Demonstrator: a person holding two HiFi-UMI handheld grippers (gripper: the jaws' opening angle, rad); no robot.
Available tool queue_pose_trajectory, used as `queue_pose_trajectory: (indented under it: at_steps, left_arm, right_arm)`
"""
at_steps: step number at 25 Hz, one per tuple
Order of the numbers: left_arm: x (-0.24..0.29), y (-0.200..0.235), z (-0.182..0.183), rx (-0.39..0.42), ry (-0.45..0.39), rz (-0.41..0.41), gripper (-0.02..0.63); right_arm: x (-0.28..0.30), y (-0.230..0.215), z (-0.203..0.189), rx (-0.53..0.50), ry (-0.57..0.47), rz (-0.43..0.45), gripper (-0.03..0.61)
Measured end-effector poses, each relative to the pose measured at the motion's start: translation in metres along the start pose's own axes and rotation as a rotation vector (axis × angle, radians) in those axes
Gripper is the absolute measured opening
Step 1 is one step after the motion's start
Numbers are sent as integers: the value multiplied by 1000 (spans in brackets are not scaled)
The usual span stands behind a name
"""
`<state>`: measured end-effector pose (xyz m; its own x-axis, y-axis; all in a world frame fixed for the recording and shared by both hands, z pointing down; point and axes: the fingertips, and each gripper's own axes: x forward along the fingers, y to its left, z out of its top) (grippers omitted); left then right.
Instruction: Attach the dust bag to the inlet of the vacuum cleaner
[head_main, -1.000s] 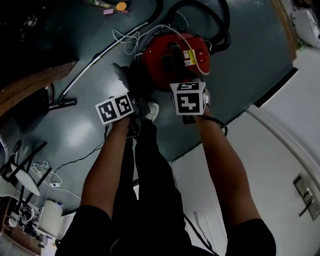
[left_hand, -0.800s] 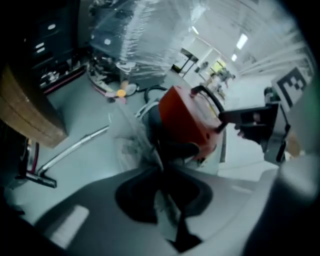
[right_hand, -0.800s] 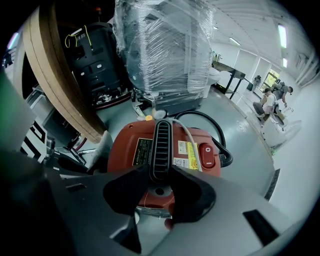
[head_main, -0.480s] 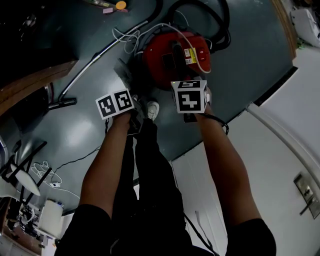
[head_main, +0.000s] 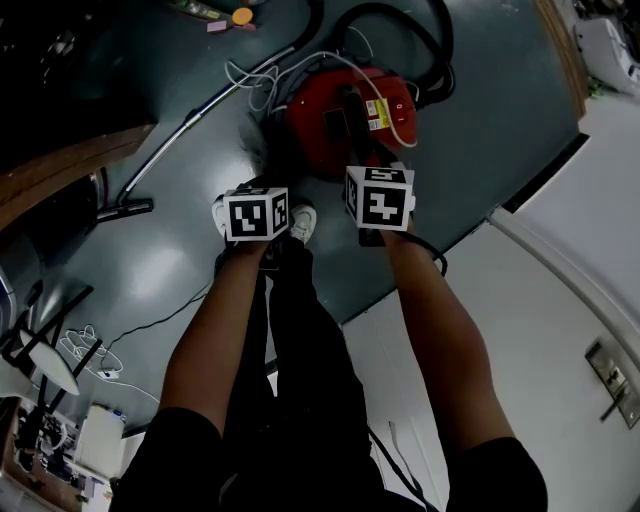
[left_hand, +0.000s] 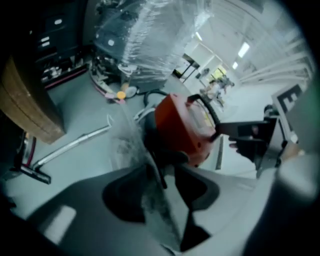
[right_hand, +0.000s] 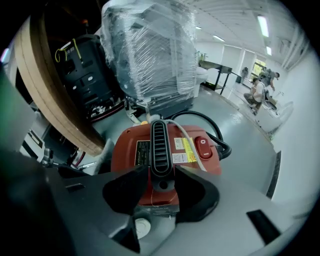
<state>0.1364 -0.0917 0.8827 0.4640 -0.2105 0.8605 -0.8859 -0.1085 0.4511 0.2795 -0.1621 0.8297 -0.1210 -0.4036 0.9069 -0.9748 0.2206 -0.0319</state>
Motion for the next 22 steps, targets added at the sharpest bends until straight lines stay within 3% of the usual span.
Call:
queue_pose_trajectory:
  at_steps: [3, 4, 6, 11, 16, 22]
  left_arm:
    - [-33, 0, 18, 11, -120, 67, 162]
    - [-47, 0, 26, 15, -162, 95, 138]
    - [-75, -2, 49, 47, -239, 142, 2]
    - [-140, -32, 112, 160, -374, 154, -2]
    - [-214, -84, 156, 195, -438, 106, -2]
    - [-310, -155, 207, 257, -499, 64, -2]
  right_arm:
    - [-25, -5, -2, 94, -58, -44, 143]
    - [-34, -5, -2, 116, -72, -52, 104]
    - [-49, -2, 2, 162, -100, -39, 0]
    - [-95, 26, 32, 164, -167, 22, -2]
    - [-175, 55, 81, 170, -271, 72, -2]
    - [-287, 52, 157, 241, -453, 61, -2]
